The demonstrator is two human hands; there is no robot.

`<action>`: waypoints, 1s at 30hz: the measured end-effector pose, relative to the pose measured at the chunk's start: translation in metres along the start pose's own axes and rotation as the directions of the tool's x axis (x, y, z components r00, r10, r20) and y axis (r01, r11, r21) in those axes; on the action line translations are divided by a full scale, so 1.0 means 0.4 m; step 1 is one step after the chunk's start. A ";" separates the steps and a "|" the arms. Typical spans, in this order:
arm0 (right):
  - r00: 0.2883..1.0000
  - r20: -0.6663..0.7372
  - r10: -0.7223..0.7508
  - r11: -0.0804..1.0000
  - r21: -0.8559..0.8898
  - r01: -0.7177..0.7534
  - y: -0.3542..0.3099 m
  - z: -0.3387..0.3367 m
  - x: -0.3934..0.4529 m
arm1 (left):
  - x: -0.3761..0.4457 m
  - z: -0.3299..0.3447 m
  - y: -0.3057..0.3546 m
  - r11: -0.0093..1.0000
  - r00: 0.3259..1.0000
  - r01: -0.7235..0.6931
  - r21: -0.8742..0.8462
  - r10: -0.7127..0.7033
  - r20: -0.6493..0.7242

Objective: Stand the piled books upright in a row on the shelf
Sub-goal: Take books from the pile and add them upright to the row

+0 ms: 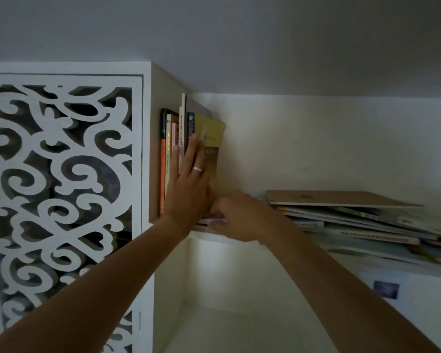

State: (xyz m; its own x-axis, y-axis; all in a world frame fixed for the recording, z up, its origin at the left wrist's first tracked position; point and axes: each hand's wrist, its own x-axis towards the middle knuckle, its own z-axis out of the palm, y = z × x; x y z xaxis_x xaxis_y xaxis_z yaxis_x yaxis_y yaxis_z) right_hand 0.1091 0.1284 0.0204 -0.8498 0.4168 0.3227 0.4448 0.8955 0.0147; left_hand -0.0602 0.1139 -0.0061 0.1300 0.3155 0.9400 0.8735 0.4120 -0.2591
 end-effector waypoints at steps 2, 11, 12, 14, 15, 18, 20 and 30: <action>0.993 -0.120 -0.020 0.999 0.029 0.024 0.022 -0.076 -0.052 | 0.006 0.006 0.017 0.999 1.000 0.024 0.022 -0.024 0.015; 0.869 0.200 0.454 0.874 -0.291 -0.390 0.241 -0.261 -0.273 | 0.003 0.020 0.022 1.000 1.000 0.022 0.014 -0.022 -0.015; 0.880 0.174 0.443 0.883 -0.252 -0.395 0.253 -0.255 -0.282 | 0.004 0.018 0.021 1.000 1.000 0.024 0.003 -0.024 -0.021; 0.923 0.046 0.382 0.912 -0.179 -0.369 0.273 -0.238 -0.287 | 0.005 0.018 0.022 0.999 0.999 0.031 -0.010 -0.031 -0.029; 0.933 -0.033 0.359 0.921 -0.150 -0.360 0.278 -0.230 -0.286 | 0.005 0.017 0.023 0.999 0.999 0.034 -0.013 -0.034 -0.030; 0.936 -0.132 0.326 0.930 -0.133 -0.342 0.278 -0.220 -0.284 | 0.004 0.018 0.020 0.999 0.999 0.040 0.003 -0.040 -0.007; 0.939 -0.154 0.308 0.930 -0.162 -0.331 0.268 -0.215 -0.275 | 0.003 0.018 0.016 0.999 0.999 0.035 0.010 -0.035 -0.003; 0.528 -0.839 0.134 0.986 0.061 -0.154 0.114 -0.203 -0.126 | 0.006 -0.012 0.009 0.952 0.995 0.073 -0.297 -0.090 -0.044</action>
State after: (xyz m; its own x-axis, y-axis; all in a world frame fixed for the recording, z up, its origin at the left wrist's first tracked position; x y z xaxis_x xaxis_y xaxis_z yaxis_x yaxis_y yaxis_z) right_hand 0.1950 0.1358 0.0817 -0.1517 0.2092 0.9660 0.5526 0.8283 -0.0926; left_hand -0.0546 0.1119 -0.0037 0.0714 0.2391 0.9684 0.9804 0.1618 -0.1122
